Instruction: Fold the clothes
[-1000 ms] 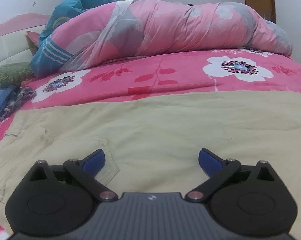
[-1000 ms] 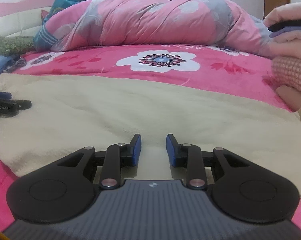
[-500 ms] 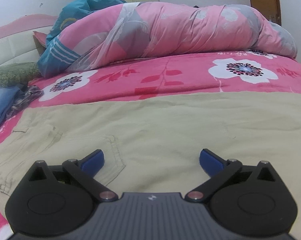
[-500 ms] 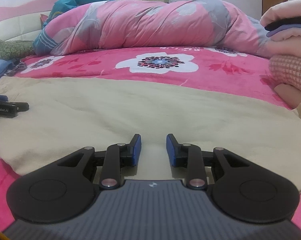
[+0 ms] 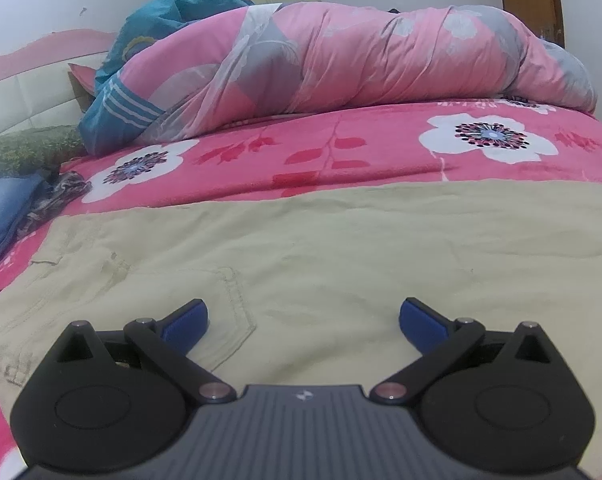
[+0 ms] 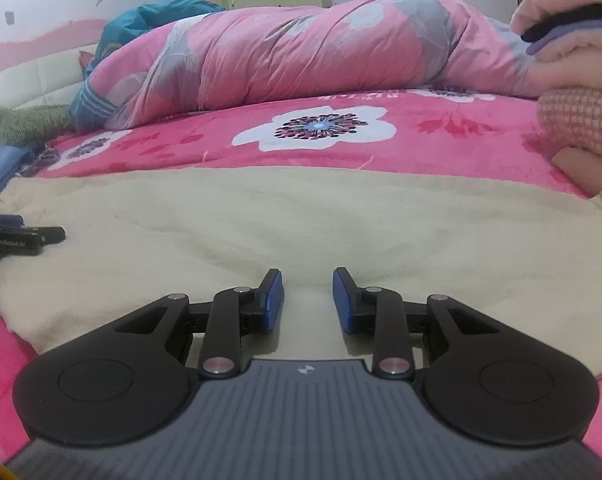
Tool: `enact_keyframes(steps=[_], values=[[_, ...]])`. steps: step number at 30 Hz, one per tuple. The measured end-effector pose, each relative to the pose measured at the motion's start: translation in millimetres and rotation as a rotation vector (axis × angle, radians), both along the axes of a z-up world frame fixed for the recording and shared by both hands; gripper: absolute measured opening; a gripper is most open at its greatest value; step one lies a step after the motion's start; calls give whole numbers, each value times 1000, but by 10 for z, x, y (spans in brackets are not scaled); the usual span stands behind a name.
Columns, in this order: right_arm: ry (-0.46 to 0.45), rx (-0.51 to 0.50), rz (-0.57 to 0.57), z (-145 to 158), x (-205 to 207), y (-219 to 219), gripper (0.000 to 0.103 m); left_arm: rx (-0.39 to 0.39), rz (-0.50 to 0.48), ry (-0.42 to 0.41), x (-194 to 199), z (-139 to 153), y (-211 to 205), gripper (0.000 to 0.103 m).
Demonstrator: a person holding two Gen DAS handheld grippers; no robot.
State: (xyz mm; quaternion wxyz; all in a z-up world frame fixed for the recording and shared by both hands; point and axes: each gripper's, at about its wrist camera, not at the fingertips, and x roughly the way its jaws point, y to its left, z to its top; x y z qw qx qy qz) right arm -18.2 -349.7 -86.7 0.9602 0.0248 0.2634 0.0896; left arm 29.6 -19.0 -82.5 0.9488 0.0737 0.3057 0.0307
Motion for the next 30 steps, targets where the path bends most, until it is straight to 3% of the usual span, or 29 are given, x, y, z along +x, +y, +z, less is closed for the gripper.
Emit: enact_keyframes(steps=[3, 9, 12, 18, 21, 23, 25, 27, 30], values=[[-2, -58, -7, 7, -14, 87, 27, 5, 5, -1, 7, -6, -5, 103], [9, -51, -6, 29, 2, 70, 28, -3, 4, 13, 39, -5, 4, 103], [55, -78, 1, 186, 80, 112, 32, -3, 5, 17, 43, -2, 2, 103], [-14, -19, 158, 515, 84, 600, 32, -8, 5, 16, 45, 4, 13, 103], [17, 10, 268, 389, 138, 975, 32, -11, 4, 18, 49, 5, 17, 103], [43, -26, 311, 264, 150, 1118, 31, -12, 4, 19, 52, 8, 20, 103], [52, -80, 308, 176, 113, 1071, 31, -14, 4, 21, 53, 10, 24, 103], [56, -70, 278, 189, 49, 790, 31, -16, 4, 20, 53, 10, 26, 103], [57, -200, 121, 211, -52, 184, 35, -20, 4, 21, 54, 8, 29, 103]])
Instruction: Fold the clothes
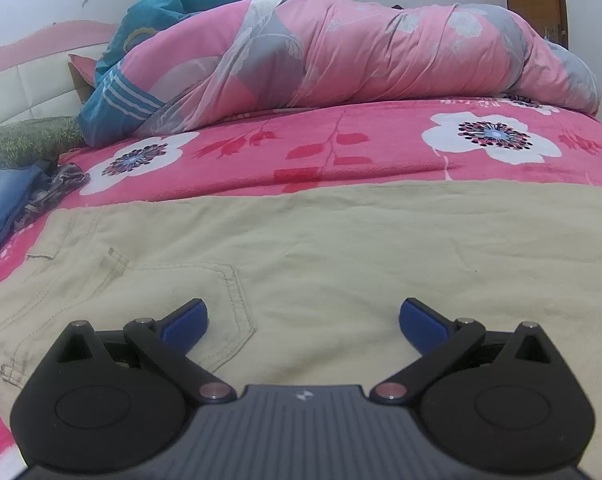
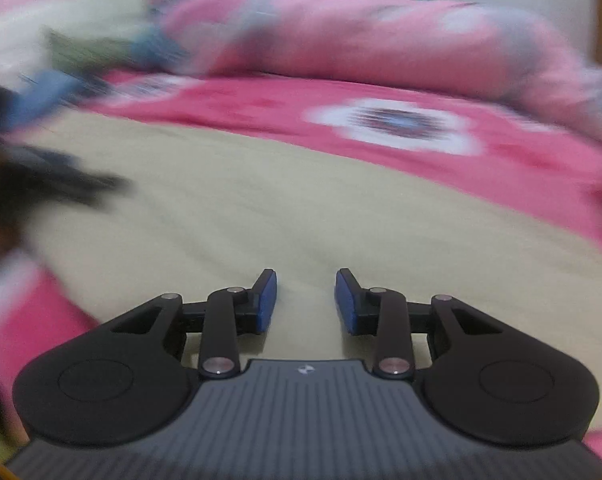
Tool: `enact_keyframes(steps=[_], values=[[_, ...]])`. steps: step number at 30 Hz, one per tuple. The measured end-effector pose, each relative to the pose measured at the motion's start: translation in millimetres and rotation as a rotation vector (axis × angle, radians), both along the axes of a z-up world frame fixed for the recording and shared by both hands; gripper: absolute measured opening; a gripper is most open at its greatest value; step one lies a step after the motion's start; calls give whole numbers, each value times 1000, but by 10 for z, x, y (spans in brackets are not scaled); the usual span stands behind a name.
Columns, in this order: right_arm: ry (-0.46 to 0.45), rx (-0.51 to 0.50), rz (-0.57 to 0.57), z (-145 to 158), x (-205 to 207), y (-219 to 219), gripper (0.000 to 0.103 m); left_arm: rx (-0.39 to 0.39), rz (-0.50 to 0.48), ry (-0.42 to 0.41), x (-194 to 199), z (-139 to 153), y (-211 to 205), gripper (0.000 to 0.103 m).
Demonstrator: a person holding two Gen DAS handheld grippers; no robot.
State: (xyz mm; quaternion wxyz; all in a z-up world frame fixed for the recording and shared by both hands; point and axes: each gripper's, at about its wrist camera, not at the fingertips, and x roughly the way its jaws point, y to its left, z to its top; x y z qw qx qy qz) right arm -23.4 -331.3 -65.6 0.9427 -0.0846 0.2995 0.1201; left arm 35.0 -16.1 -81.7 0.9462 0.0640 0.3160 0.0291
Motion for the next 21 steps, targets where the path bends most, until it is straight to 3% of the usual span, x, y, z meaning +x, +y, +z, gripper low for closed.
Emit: enact_keyframes(steps=[1, 4, 6, 7, 9, 12, 18, 21], values=[[1, -5, -61, -6, -14, -240, 41, -1, 0, 0, 1, -1, 1, 103], [31, 81, -292, 40, -3, -1042, 41, -2, 0, 2, 4, -3, 0, 103], [42, 114, -414, 101, -2, -1310, 40, -2, -1, 1, 6, -2, 2, 103], [40, 126, -410, 137, -20, -1308, 41, -3, -1, 0, 5, -3, 3, 103], [16, 133, -353, 236, -43, -1135, 41, -4, -1, -4, 2, -9, 4, 103], [-25, 158, -186, 344, 54, -543, 40, -6, -2, -8, -1, -16, 7, 103], [-15, 182, 105, 203, 341, 632, 38, -10, -3, -13, -2, -23, 8, 103], [30, 131, 102, 7, 440, 578, 37, -11, -4, -17, -9, -27, 10, 103]])
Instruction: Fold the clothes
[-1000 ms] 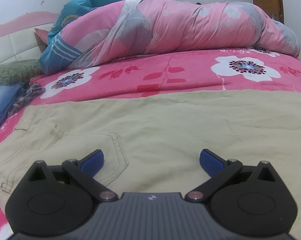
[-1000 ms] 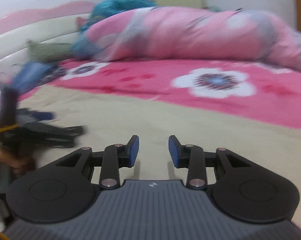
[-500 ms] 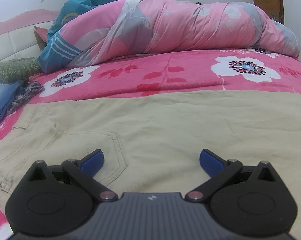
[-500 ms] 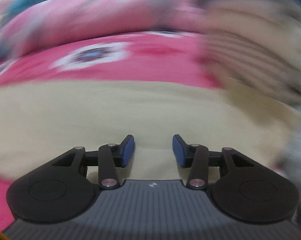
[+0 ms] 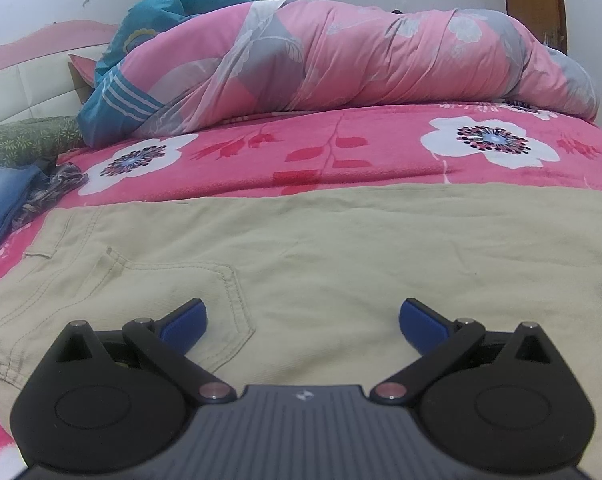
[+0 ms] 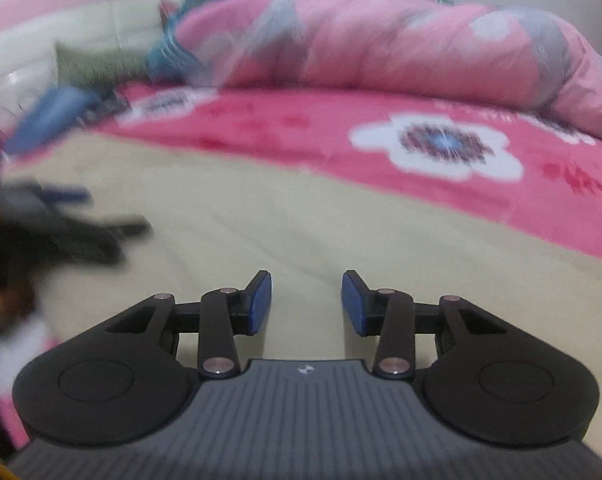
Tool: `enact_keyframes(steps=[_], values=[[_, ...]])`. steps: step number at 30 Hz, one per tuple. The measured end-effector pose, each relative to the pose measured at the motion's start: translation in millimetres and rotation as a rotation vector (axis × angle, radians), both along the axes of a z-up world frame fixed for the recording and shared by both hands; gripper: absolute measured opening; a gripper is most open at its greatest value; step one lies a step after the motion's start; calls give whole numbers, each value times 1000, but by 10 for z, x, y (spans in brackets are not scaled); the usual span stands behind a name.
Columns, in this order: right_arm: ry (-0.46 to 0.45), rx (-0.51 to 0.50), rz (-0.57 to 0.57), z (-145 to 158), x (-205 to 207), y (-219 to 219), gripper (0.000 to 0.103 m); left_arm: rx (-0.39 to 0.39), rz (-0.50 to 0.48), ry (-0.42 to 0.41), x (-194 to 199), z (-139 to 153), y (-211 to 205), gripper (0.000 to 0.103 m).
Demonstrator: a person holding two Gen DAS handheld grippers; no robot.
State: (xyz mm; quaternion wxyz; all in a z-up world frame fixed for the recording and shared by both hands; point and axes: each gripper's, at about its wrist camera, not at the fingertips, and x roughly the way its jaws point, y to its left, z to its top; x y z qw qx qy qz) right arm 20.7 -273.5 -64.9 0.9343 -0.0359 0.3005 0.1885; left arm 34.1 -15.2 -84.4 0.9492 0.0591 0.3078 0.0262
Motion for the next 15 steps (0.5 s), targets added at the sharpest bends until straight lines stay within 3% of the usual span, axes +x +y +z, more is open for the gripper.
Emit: enact_keyframes(steps=[3, 7, 8, 10, 12, 15], values=[[26, 112, -144, 1, 8, -765, 35, 0, 0, -6, -8, -5, -2, 103], [8, 42, -438, -34, -23, -1781, 34, -1, -1, -7, -9, 3, -4, 103], [15, 87, -516, -48, -15, -2055, 31, -1, -2, -4, -6, 13, -3, 103], [27, 229, -644, -58, -62, -2506, 8, -15, -15, -10, -47, 104, 10, 103], [12, 237, -734, -47, -131, -2625, 8, -27, -27, -34, -115, 223, 5, 103], [-25, 164, -721, 24, -162, -2425, 15, -2, -86, -112, -197, 458, -181, 103]])
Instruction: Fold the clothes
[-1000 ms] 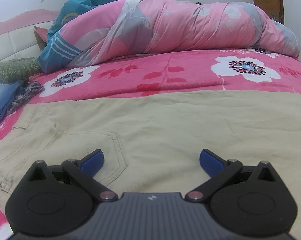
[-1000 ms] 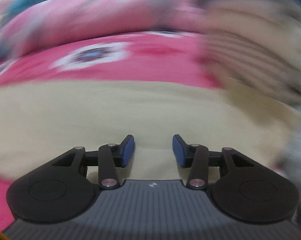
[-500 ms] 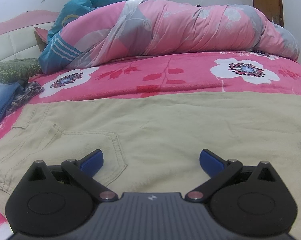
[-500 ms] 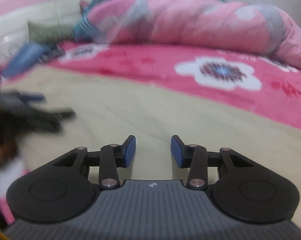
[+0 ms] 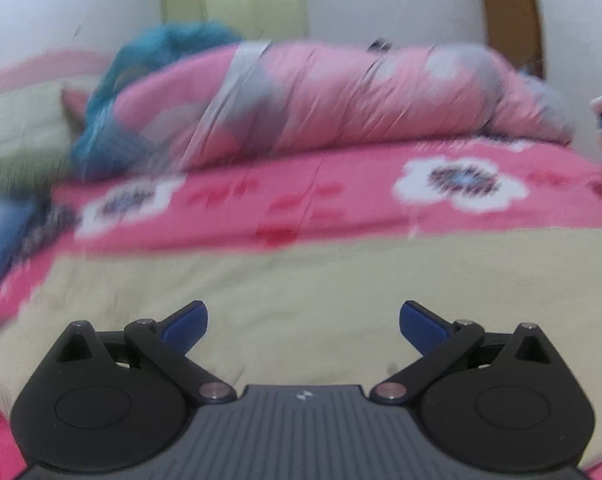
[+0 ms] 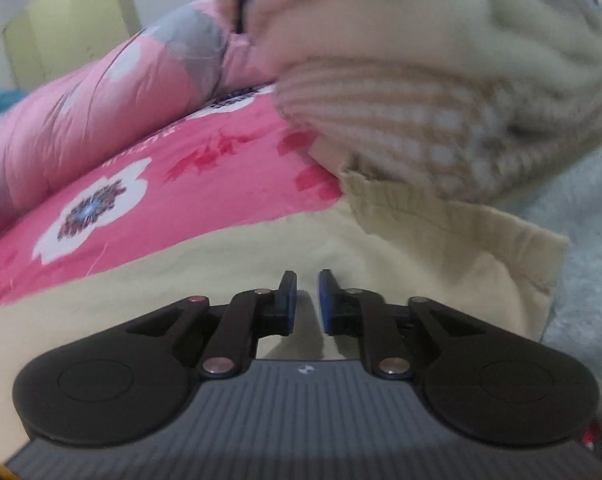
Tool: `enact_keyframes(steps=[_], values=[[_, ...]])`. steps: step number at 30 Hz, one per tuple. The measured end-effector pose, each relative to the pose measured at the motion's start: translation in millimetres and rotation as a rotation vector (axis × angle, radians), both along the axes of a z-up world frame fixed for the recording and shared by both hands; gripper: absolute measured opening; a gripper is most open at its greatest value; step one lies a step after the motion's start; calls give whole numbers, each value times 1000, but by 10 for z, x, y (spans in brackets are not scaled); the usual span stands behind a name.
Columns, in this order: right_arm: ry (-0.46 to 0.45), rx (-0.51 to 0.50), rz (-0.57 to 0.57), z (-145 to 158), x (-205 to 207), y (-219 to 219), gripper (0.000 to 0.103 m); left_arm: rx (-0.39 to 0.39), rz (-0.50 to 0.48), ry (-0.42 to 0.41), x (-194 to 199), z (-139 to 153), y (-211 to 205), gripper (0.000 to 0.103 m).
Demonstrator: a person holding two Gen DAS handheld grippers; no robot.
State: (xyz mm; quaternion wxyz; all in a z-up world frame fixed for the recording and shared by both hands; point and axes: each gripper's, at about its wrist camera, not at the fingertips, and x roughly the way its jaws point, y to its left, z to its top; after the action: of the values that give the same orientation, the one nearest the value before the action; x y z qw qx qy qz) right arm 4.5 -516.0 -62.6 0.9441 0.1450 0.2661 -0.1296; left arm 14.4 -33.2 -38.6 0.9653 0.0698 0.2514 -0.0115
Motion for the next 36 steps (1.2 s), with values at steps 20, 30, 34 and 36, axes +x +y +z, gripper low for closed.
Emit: enact_keyframes(steps=[20, 30, 34, 36], values=[[6, -249, 226, 247, 73, 289, 28, -58, -173, 265, 725, -418, -960, 103], [78, -162, -20, 112, -447, -90, 38, -76, -180, 250, 711, -420, -914, 103], [-99, 220, -61, 118, -1009, -352, 47, -83, -181, 237, 695, -435, -905, 103], [-118, 331, -109, 38, -1202, -380, 48, -84, -182, 236, 691, -437, -901, 103]])
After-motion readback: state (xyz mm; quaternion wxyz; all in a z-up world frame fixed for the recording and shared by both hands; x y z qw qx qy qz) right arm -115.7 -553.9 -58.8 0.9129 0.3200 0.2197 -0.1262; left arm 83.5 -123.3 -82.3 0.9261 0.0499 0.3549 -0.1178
